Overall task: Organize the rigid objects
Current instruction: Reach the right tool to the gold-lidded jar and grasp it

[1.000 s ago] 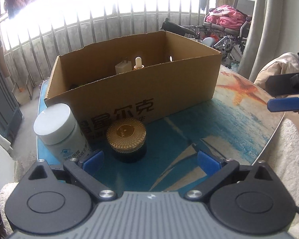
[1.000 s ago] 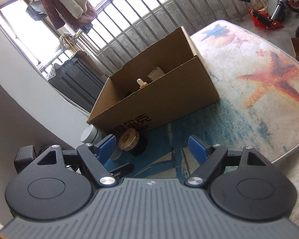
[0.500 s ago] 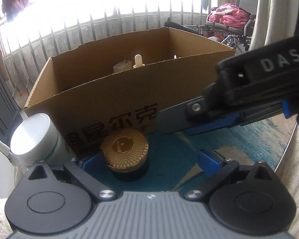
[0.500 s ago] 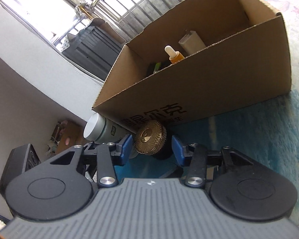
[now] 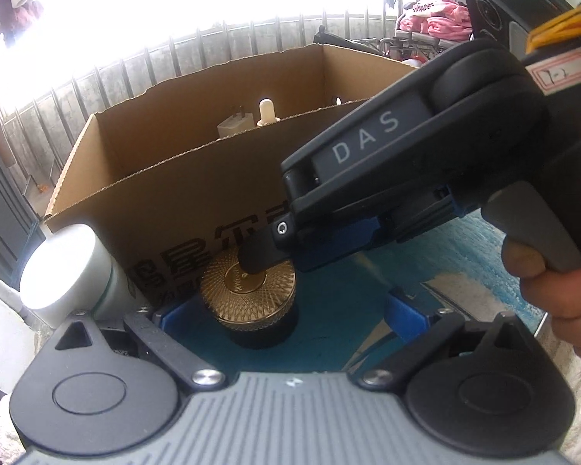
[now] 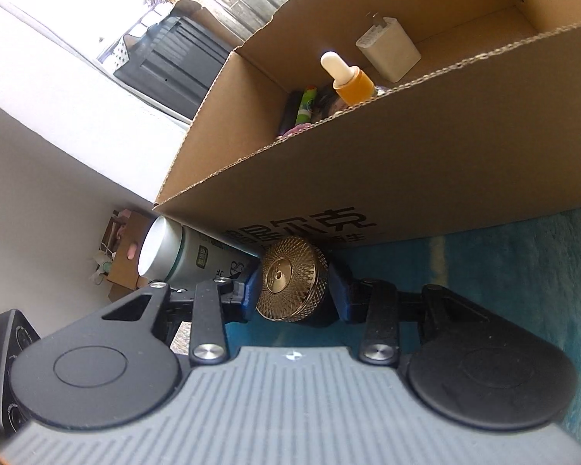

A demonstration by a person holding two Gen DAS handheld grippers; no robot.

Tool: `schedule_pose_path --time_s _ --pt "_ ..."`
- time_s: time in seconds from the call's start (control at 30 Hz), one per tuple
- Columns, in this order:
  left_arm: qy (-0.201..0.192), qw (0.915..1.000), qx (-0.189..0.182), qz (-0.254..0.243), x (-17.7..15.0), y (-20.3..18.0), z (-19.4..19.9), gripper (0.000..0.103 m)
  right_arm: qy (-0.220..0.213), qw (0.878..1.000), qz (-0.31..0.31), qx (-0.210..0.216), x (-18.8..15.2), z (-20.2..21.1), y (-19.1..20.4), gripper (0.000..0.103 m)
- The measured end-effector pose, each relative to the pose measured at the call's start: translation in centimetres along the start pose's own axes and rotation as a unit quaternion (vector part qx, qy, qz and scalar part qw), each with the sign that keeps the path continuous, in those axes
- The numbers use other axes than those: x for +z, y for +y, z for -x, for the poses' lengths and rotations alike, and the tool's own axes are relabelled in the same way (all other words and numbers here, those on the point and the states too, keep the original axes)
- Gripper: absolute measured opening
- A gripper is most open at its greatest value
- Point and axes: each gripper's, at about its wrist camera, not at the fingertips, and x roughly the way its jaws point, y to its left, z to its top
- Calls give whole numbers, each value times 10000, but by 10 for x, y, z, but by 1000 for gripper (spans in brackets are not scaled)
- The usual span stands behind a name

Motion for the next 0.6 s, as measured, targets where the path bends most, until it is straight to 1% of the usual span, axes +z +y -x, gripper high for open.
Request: schedule_pose_path --time_s 0.13,0.27,0.43,0.6 --pt "-15 10000 26 57 4 0 -2 100 77 9999 65 -22 3 -2 1 37" --pt "-25 9998 -41 173 8 1 -4 100 92 9999 63 -40 2 2 -1 37" --pt "-31 9997 -192 175 12 -3 -3 100 51 10000 -7 -60 -3 13 -8 37" --pt "-92 9991 -401 36 15 -10 -2 100 -57 9998 -165 -68 -11 28 -18 38"
